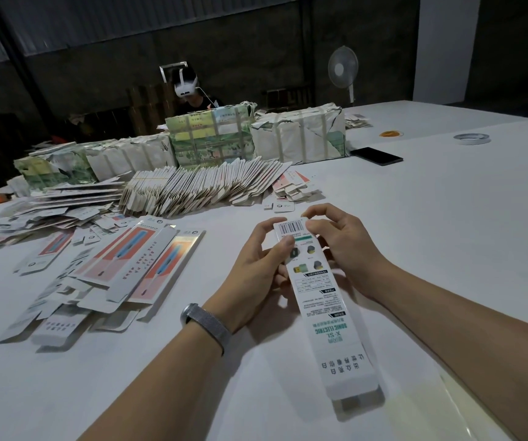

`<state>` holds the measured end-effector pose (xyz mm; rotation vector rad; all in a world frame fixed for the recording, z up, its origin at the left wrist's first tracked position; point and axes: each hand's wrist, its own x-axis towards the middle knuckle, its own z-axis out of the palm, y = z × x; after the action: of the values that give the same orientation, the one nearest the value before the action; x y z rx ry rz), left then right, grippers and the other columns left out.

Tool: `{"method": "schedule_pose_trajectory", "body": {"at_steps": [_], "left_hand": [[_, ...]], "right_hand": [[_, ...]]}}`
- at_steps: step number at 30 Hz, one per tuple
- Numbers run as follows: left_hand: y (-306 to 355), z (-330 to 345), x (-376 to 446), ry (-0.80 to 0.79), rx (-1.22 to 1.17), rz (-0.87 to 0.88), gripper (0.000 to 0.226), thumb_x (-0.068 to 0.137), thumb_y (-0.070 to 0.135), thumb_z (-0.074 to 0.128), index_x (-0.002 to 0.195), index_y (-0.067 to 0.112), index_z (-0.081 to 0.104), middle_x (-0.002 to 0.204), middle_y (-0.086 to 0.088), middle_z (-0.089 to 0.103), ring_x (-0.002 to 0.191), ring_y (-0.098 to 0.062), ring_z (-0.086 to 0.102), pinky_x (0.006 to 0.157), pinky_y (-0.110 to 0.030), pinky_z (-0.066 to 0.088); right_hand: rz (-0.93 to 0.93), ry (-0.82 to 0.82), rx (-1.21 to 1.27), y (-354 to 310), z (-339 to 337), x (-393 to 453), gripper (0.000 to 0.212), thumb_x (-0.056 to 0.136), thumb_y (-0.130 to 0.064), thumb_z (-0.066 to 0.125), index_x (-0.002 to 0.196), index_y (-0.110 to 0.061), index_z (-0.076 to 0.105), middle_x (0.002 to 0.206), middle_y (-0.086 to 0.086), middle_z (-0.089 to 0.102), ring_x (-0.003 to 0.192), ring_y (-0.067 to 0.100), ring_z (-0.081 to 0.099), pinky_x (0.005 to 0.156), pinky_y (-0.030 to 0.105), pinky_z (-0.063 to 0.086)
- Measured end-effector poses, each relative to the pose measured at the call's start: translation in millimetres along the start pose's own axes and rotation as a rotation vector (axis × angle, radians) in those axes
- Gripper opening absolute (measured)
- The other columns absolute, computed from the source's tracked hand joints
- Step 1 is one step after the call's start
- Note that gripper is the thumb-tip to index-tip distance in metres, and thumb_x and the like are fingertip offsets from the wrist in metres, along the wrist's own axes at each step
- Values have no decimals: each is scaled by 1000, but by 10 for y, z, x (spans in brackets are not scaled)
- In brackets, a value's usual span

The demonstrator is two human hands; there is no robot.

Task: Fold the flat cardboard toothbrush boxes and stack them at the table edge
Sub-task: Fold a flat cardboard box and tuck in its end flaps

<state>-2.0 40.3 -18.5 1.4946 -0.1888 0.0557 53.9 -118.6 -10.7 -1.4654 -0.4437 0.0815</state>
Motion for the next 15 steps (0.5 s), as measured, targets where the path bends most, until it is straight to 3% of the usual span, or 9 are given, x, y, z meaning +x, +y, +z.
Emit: {"method": "schedule_pose_trajectory", "body": {"at_steps": [5, 10, 12, 15], "left_hand": [[16, -10, -1, -14, -12, -16, 36, 90, 34, 62, 124, 26, 53, 96, -26, 59, 65, -24, 49, 50, -22, 46], [21, 0, -6, -8, -18, -28, 43, 84, 39, 63, 124, 27, 52, 96, -31, 64, 77, -37, 51, 50, -24, 48], [20, -1, 3, -3, -18, -22, 43, 84, 40, 63, 125, 28, 52, 104, -40, 62, 84, -42, 54, 56, -33, 49], [17, 9, 14, -4, -23, -27, 44, 84, 40, 64, 125, 28, 52, 105, -39, 63, 85, -42, 56, 58, -35, 49]], "right_hand": [[11, -28, 21, -12, -21, -18, 22, 100, -19, 54, 85, -31, 65, 79, 5, 75, 62, 20, 71, 49, 35, 53], [5, -33, 18, -4, -25, -11, 16, 100, -22, 54, 90, -30, 64, 84, 6, 75, 67, 22, 72, 49, 35, 56], [0, -25, 23, 5, -16, -15, 13, 101, -25, 53, 95, -31, 62, 89, 7, 77, 70, 23, 73, 50, 35, 56], [6, -16, 41, -2, -13, -23, 19, 103, -24, 52, 93, -37, 62, 92, 9, 77, 72, 23, 73, 51, 34, 55]]}}
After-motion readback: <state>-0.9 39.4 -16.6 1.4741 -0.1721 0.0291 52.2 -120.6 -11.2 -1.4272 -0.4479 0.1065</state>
